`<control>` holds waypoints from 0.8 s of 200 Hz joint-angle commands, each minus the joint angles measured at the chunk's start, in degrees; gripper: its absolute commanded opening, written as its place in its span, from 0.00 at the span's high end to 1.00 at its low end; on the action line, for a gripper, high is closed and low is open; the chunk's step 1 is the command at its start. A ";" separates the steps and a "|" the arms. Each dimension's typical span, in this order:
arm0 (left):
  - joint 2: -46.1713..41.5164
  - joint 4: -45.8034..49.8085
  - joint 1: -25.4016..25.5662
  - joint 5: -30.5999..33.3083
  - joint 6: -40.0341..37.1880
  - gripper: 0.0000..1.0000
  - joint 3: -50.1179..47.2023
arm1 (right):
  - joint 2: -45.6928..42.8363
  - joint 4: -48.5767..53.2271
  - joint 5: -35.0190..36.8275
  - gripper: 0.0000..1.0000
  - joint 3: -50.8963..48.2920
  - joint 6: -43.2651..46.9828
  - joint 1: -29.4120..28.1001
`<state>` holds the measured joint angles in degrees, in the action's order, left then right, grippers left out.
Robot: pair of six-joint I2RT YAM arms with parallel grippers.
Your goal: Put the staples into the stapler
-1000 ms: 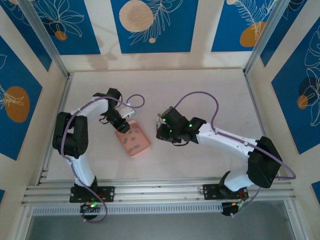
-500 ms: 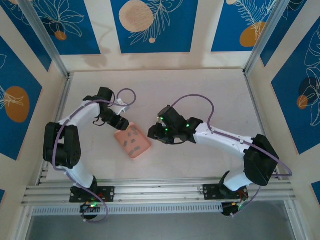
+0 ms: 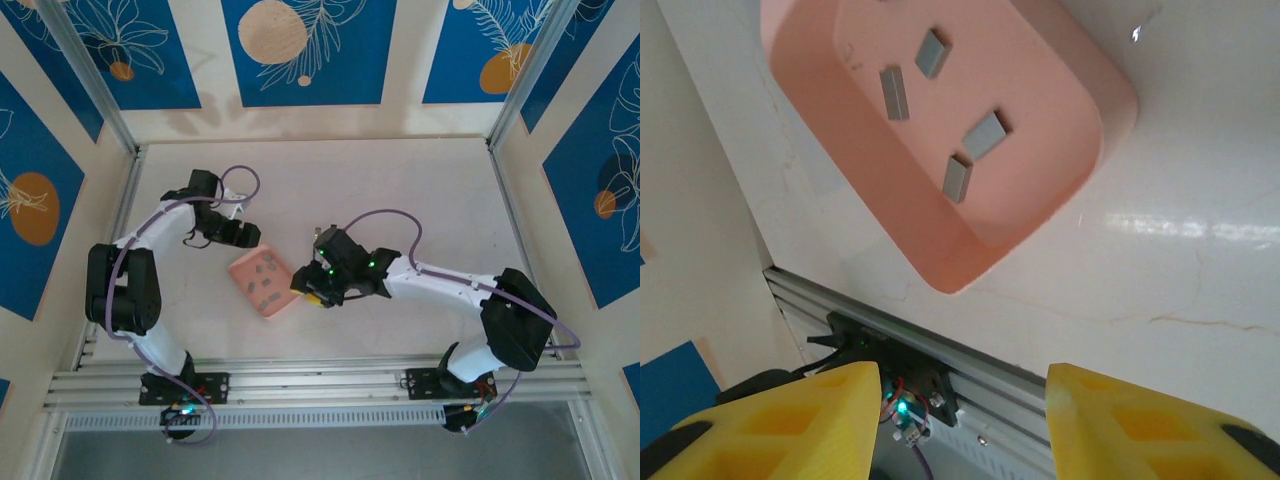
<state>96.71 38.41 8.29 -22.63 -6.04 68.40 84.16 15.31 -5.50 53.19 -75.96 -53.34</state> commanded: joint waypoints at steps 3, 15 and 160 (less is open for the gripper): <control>-0.55 -0.22 -0.38 -2.15 1.69 0.20 -2.32 | 0.00 -4.72 -2.74 0.52 -2.50 -3.57 -0.84; -1.07 -0.09 -0.41 -2.53 1.44 0.20 -3.33 | 0.16 -5.59 -3.18 0.51 -2.87 -3.55 -0.81; -4.80 -4.21 -0.39 -6.30 2.97 0.22 -10.00 | 6.50 -14.33 -10.87 0.49 -2.87 -7.46 0.24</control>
<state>92.40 35.70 8.29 -26.61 -3.31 59.07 89.91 0.80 -14.15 49.69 -82.26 -53.12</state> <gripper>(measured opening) 0.783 0.511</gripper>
